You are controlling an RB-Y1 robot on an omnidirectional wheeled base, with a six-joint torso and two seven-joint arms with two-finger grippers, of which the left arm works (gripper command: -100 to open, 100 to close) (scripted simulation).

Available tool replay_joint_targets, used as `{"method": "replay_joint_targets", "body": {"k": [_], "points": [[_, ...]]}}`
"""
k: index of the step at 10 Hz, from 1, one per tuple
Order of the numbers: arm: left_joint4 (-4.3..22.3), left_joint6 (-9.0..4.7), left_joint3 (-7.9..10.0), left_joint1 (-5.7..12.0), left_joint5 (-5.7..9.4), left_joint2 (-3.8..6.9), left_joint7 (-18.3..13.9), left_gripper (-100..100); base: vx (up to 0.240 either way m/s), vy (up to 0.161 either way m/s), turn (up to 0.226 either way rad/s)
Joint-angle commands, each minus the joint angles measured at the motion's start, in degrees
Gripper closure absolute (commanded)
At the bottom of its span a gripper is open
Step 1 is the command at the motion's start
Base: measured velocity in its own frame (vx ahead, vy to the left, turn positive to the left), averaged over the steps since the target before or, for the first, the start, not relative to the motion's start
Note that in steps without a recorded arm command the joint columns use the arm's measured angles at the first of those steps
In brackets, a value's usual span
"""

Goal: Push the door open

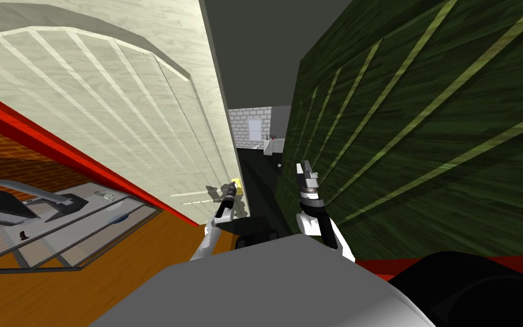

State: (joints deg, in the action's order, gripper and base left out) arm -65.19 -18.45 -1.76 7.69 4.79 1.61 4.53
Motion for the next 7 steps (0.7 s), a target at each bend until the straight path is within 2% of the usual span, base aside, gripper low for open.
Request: {"method": "replay_joint_targets", "body": {"k": [1,4,5,6,7], "points": [[0.1,0.08,-0.03,-0.17,0.00,-0.01,0.0,100,-0.028,0.004,-0.005],[0.1,0.08,-0.03,-0.17,0.00,-0.01,0.0,100,-0.011,0.000,0.002],[1.5,-0.66,0.49,0.65,1.88,0.58,1.9,100,0.069,-0.013,0.016],[1.8,-0.90,0.65,0.91,2.40,0.71,2.4,100,0.129,-0.023,0.026],[2.6,-1.40,0.98,1.47,3.53,0.97,3.5,100,0.146,0.007,0.020]]}}
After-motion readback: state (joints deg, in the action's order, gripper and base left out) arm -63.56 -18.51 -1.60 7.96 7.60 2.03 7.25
